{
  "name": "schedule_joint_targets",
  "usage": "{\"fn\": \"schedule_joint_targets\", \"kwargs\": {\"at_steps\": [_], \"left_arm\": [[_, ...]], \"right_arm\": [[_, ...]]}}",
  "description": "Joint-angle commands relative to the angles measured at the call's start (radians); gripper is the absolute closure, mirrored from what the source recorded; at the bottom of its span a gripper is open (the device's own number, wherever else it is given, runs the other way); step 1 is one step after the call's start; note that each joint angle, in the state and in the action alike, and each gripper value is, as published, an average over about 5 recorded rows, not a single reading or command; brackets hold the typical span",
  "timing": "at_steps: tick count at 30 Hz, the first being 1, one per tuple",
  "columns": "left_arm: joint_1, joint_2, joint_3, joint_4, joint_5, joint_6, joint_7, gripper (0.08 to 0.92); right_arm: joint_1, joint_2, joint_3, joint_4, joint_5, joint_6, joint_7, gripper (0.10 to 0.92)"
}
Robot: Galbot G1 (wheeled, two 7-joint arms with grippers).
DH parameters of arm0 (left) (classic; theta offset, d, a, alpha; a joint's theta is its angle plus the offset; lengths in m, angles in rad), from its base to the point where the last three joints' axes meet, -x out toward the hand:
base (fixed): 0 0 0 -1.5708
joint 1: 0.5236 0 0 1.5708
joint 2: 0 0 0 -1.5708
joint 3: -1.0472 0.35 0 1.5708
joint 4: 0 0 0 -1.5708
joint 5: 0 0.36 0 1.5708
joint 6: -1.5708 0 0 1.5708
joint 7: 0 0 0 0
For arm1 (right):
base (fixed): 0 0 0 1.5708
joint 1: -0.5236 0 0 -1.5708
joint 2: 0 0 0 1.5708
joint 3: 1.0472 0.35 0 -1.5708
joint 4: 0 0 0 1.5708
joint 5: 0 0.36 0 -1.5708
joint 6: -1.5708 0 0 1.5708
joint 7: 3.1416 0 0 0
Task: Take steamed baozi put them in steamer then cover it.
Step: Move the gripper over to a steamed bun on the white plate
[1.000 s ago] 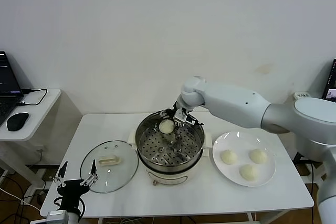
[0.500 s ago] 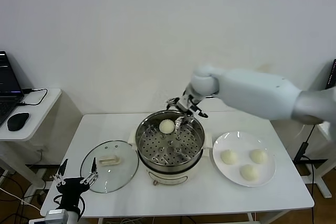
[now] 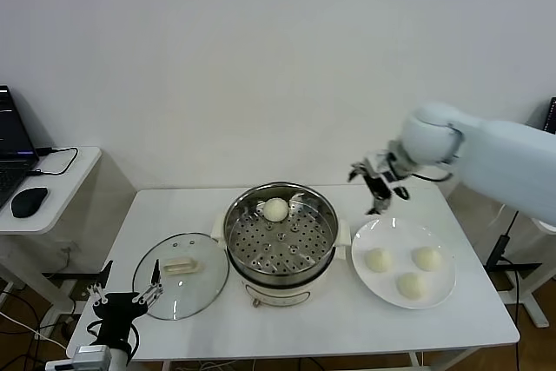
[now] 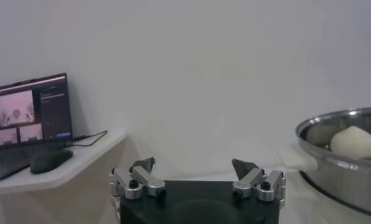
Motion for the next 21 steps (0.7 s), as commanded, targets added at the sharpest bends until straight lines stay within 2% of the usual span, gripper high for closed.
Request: {"fn": "schedule_joint_targets", "kwargs": {"at_steps": [1, 13, 21], "left_arm": [[-0.004, 0.004, 0.001, 0.012, 0.000, 0.002, 0.000, 0.177], [0.000, -0.004, -0.013, 0.029, -0.002, 0.001, 0.001, 0.177], [0.010, -0.009, -0.027, 0.029, -0.001, 0.001, 0.002, 0.177]], "right_arm": [[-0.180, -0.213, 0.096, 0.059, -0.069, -0.069, -0.038, 0.203], [-0.586, -0.139, 0.399, -0.076, -0.234, 0.000, -0.079, 0.203], [-0.683, -0.030, 0.482, -0.193, -0.281, 0.031, -0.060, 0.203]]}}
